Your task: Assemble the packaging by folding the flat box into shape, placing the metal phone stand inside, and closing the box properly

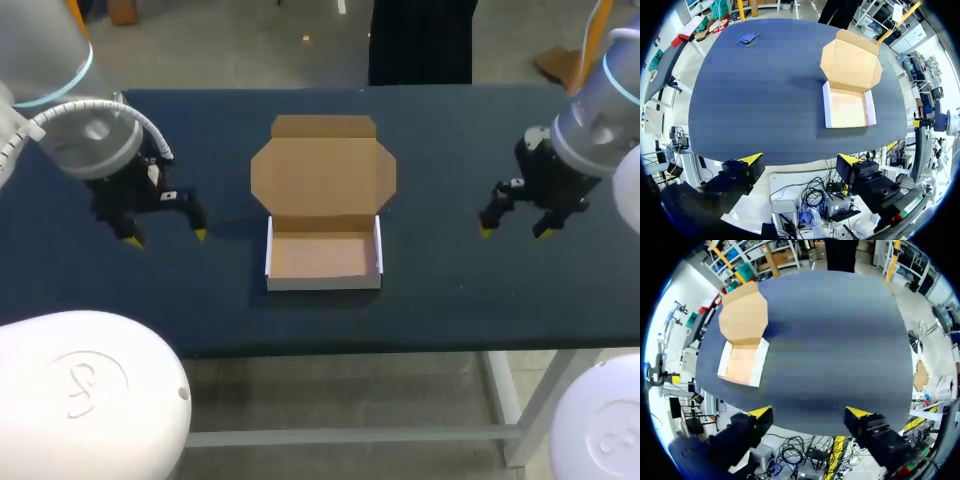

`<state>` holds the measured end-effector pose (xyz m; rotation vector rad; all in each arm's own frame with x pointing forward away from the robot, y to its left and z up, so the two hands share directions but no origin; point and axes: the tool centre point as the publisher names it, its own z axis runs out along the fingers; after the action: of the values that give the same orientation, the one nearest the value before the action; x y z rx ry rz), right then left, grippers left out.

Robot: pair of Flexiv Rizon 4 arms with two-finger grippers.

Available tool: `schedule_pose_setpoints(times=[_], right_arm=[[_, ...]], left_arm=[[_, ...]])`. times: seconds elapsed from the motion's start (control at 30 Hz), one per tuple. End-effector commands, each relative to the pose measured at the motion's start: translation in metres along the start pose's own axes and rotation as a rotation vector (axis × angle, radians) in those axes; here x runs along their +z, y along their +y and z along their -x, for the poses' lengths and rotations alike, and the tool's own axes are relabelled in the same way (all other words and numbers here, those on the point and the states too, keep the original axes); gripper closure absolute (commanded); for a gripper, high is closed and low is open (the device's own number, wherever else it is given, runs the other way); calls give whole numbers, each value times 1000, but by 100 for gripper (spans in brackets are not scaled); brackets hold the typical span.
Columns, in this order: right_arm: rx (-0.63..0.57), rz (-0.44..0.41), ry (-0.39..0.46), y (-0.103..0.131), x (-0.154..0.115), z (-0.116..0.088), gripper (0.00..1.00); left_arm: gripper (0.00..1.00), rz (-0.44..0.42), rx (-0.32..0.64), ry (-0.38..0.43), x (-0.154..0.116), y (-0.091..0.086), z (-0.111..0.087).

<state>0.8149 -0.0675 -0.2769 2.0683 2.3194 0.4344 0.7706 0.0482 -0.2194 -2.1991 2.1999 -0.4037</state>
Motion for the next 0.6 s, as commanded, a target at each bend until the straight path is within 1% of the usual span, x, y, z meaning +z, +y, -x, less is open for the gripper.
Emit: schedule_pose_setpoints(times=[0.03, 0.2, 0.33, 0.6], right_arm=[[1, 28, -12, -10, -16, -2, 0], [7, 26, -15, -10, -21, -2, 0], [18, 27, -27, -11, -25, -1, 0], [23, 26, -29, -11, -26, -1, 0]], left_arm=[[0, 6, -6, -7, -7, 2, 1], [0, 7, -16, -18, -9, 3, 4], [0, -3, -42, -46, -10, 4, 6], [0, -11, -59, -37, -10, 3, 12]])
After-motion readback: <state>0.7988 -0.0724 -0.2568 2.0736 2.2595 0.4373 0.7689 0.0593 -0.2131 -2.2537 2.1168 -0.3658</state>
